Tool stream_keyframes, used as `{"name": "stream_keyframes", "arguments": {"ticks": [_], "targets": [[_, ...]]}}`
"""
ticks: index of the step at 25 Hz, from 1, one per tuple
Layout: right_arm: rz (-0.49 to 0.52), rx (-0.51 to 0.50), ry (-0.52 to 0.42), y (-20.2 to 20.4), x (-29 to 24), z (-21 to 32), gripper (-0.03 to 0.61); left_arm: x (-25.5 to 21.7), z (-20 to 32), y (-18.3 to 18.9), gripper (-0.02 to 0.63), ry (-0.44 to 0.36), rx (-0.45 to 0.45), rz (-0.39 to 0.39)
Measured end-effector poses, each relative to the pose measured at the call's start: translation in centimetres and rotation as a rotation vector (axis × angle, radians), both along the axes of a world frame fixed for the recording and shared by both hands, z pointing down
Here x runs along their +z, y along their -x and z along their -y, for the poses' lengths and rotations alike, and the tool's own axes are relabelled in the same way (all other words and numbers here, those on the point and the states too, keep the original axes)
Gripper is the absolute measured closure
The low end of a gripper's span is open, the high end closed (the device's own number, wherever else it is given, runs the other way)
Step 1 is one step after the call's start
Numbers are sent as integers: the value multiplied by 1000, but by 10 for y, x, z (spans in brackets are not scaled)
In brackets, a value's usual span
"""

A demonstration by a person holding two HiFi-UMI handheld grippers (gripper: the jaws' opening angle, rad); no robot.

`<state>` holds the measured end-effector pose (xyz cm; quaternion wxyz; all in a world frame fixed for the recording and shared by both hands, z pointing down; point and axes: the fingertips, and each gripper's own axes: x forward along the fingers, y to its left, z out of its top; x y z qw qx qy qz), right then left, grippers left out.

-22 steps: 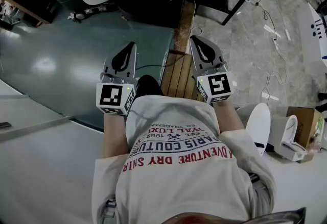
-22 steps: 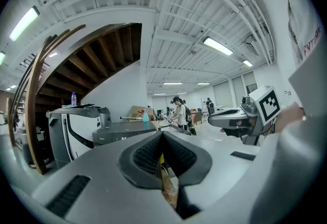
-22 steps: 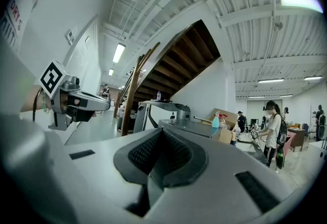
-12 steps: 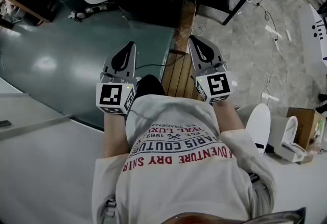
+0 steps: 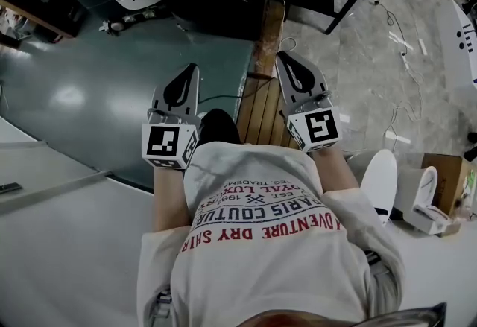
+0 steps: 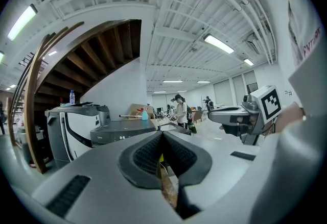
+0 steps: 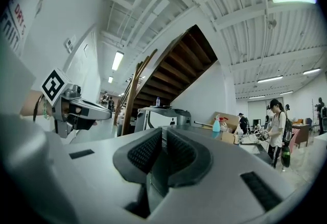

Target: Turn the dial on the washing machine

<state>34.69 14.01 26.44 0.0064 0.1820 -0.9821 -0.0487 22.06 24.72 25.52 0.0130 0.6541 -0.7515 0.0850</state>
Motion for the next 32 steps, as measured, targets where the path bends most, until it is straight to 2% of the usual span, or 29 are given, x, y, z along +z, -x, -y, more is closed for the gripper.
{"name": "stream_keyframes", "arguments": {"ticks": [1, 2, 3, 4, 6, 10, 15, 20, 26, 32], "targets": [[4, 7, -4, 3, -1, 5, 533, 1, 3, 3, 598, 3, 1, 0], [4, 11, -5, 7, -1, 10, 462, 1, 6, 7, 598, 7, 1, -1], [5, 15, -2, 11, -1, 15, 362, 1, 9, 12, 598, 10, 0, -3], [8, 23, 5, 15, -2, 20, 315, 1, 11, 17, 598, 14, -3, -5], [10, 45, 13, 22, -2, 28, 293, 3, 13, 26, 598, 25, -9, -10], [-1, 79, 33, 41, 4, 44, 285, 14, 25, 50, 598, 46, -3, -26], [-24, 114, 74, 87, 24, 67, 285, 34, 48, 96, 598, 78, 38, -48], [-53, 163, 95, 159, 41, 98, 285, 56, 86, 175, 598, 104, 87, -89], [-144, 201, 127, 248, 61, 138, 285, 59, 152, 269, 598, 102, 188, -114], [-213, 296, 194, 309, 66, 182, 285, 53, 218, 344, 598, 139, 302, -141]]}}
